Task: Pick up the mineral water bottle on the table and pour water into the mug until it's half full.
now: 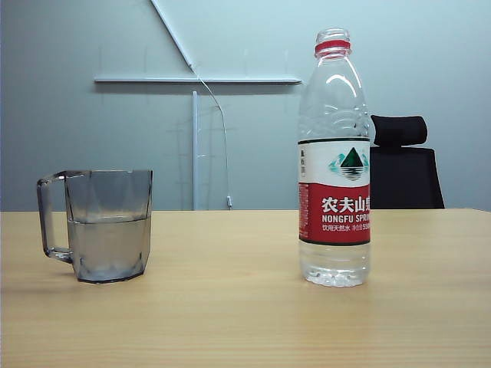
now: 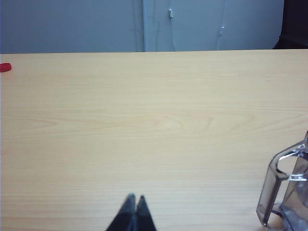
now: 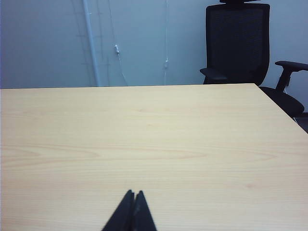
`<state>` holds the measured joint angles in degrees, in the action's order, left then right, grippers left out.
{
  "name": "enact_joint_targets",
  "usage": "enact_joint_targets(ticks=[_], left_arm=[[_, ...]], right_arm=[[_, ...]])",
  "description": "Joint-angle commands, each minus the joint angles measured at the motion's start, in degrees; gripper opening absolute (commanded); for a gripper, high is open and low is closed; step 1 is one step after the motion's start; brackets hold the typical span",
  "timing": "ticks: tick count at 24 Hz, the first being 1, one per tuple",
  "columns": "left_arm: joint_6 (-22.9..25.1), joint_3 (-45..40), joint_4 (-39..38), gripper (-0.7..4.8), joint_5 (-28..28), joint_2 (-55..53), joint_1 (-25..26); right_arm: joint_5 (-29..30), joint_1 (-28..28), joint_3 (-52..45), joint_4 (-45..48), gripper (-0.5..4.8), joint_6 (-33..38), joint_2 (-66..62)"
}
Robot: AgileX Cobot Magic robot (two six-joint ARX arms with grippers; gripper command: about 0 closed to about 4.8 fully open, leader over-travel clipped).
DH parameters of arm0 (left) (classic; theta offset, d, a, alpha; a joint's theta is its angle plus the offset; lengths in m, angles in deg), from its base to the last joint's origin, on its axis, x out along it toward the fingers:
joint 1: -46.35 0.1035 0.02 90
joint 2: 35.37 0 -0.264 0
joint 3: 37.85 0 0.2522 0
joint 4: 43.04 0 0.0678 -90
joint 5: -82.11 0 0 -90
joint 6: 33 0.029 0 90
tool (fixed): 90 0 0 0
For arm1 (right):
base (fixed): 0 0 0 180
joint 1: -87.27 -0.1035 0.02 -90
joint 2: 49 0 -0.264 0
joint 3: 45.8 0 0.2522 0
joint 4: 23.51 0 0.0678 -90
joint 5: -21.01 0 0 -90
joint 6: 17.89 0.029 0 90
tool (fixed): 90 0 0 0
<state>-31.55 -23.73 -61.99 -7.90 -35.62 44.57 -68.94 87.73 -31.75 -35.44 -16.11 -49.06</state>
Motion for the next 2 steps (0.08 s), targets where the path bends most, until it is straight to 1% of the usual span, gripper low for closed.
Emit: enact_joint_targets(ticks=[1, 2], left_arm=[[-0.17, 0.15, 0.55, -0.02, -0.20, -0.09, 0.04], [-0.17, 0.15, 0.52, -0.02, -0.20, -0.09, 0.04]], right_arm=[[-0.09, -0.07, -0.24, 1.01, -0.06, 0.13, 0.09], [-0.09, -0.07, -0.24, 1.01, -0.06, 0.13, 0.09]])
